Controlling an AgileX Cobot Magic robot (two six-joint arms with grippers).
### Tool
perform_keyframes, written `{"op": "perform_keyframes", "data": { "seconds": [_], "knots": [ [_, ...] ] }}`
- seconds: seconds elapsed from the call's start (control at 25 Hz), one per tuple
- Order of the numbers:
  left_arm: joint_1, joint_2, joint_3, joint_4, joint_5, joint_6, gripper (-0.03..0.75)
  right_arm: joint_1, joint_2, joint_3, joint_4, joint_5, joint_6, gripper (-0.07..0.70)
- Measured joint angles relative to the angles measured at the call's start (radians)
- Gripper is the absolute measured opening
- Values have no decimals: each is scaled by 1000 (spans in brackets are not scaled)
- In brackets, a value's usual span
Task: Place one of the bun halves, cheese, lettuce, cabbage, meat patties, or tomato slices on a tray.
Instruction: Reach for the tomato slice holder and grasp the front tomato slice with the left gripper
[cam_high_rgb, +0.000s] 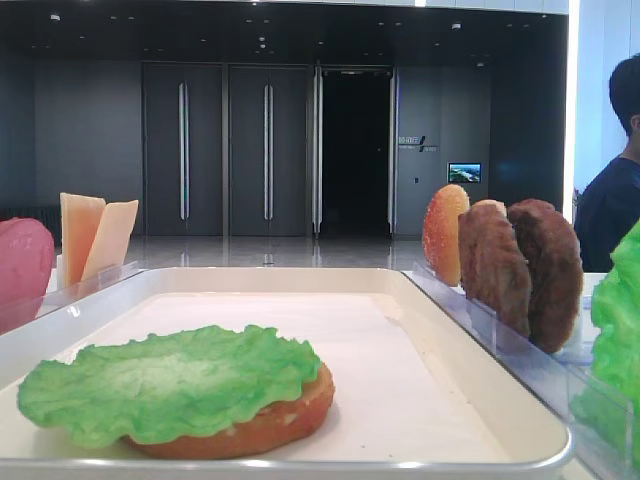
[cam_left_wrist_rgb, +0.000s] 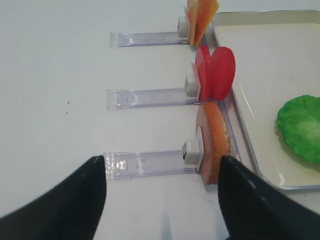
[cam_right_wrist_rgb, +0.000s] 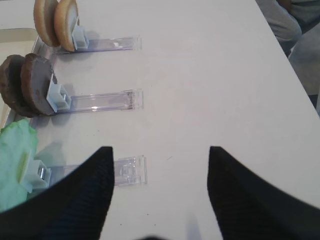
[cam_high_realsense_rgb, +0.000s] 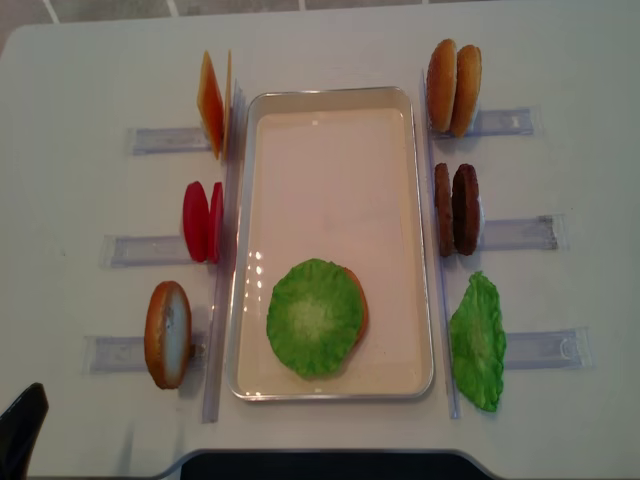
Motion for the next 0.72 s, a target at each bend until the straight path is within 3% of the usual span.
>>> {"op": "perform_keyframes", "data": {
  "seconds": [0.72],
  "knots": [
    [0,0,0,-1,0,-6,534,0,0,0,-4,0,0,425]
  ]
}}
